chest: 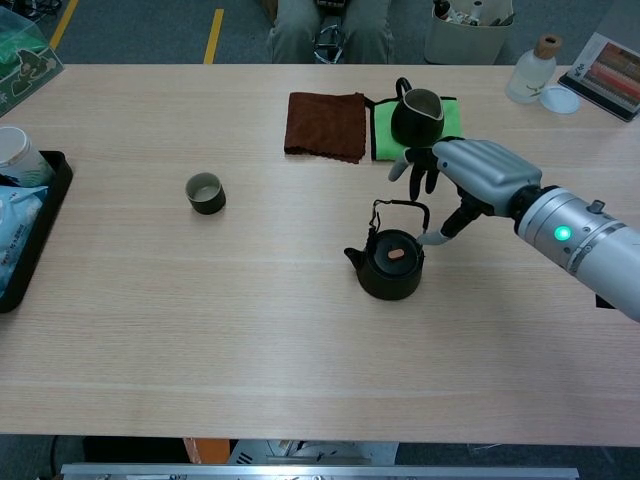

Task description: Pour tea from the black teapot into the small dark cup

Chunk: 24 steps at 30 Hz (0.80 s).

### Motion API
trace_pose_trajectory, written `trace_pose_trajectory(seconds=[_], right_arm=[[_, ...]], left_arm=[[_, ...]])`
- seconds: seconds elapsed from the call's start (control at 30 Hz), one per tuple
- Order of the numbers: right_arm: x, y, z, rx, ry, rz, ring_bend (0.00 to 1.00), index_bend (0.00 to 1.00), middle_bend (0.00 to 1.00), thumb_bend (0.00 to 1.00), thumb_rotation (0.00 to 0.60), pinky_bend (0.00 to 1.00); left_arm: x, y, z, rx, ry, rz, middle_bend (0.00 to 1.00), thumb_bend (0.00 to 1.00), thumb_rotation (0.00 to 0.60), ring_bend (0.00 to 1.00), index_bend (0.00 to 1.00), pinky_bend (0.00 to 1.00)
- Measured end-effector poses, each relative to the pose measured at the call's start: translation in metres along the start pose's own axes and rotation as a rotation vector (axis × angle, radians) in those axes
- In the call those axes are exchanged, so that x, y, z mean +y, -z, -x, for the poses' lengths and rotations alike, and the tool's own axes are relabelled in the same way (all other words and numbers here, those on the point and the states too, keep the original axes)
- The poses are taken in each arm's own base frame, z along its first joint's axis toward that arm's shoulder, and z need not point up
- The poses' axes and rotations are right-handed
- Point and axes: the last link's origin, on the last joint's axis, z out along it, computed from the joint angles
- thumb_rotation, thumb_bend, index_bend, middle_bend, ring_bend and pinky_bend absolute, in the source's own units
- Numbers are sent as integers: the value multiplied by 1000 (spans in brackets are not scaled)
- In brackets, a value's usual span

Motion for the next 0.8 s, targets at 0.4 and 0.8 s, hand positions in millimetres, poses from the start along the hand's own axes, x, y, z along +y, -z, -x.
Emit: trace_pose_trajectory(seconds=[0.4, 0.8], right_arm=[[-7, -6, -10, 3, -57, -35, 314, 263, 411, 0, 600, 79], [-3, -18, 4, -67, -49, -18, 308, 262, 401, 0, 600, 64]], left_arm=[[3, 0, -1, -1, -3, 2, 283, 406, 600, 264, 279, 273], [1, 0, 0, -7, -12, -6, 282, 405, 600, 264, 279, 273]])
